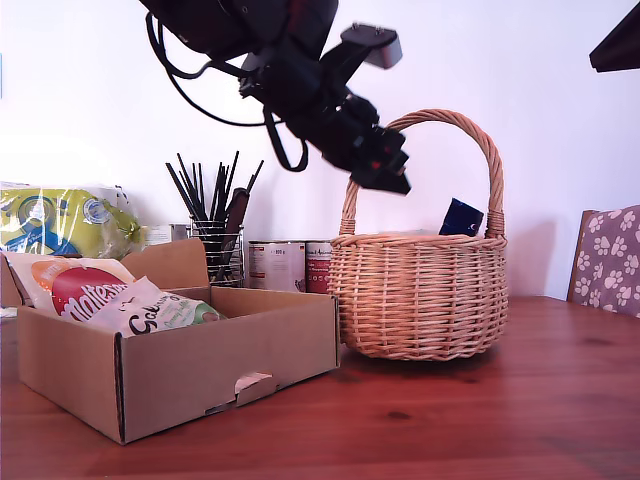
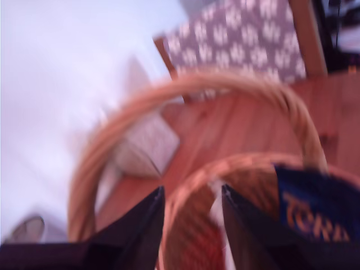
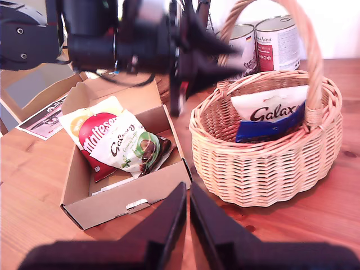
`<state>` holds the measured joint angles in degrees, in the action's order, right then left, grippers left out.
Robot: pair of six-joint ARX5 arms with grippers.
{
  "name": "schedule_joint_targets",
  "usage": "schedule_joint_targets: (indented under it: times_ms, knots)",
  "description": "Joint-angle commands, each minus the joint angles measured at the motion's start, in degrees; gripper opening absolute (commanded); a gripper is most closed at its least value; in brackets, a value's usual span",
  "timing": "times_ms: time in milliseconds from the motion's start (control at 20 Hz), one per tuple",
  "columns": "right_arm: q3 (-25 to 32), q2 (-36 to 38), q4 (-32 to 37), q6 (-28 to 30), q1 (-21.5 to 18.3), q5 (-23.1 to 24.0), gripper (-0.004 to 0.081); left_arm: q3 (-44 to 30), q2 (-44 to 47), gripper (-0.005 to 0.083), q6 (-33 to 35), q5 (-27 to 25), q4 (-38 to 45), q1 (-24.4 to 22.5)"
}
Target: Move the bags of Easter eggs from the cardboard box on the left into the woven basket on the right side.
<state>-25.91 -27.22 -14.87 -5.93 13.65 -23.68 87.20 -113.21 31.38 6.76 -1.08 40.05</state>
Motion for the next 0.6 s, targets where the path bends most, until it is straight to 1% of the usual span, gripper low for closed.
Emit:
schedule_joint_targets:
  times_ms: [0, 150, 200, 250, 400, 500, 550]
  knots:
    - [0.2, 0.0, 0.2, 0.3, 0.3, -0.4, -0.0012, -0.6, 5.1, -0.0019, -0.9, -0.3, -6.9, 0.2]
    - [0.2, -0.7, -0.1, 0.3, 0.3, -0.4, -0.0012, -0.7, 10.2, -0.0019, -4.6, 0.7, -19.9, -1.5]
    - [0.2, -1.0, -0.2, 0.3, 0.3, -0.4, -0.0012, -1.0, 11.7, -0.0019, -5.8, 1.6, -22.9, -2.8]
    - [0.2, -1.4, -0.1, 0.3, 0.3, -0.4, -0.0012, -2.0, 13.1, -0.0019, -6.4, 2.3, -24.1, -4.1]
    - [0.2, -2.8, 0.0, 0.3, 0.3, -0.3, -0.0012, -9.0, 18.3, -0.0019, -6.4, 2.7, -24.0, -8.9]
    - [0.2, -3.8, 0.1, 0.3, 0.3, -0.3, -0.0012, -16.5, 22.6, -0.0019, -6.3, 3.7, -21.4, -12.6]
    - [0.2, -4.2, 0.3, 0.3, 0.3, -0.3, -0.0012, -20.2, 24.6, -0.0019, -5.5, 4.9, -19.8, -14.6]
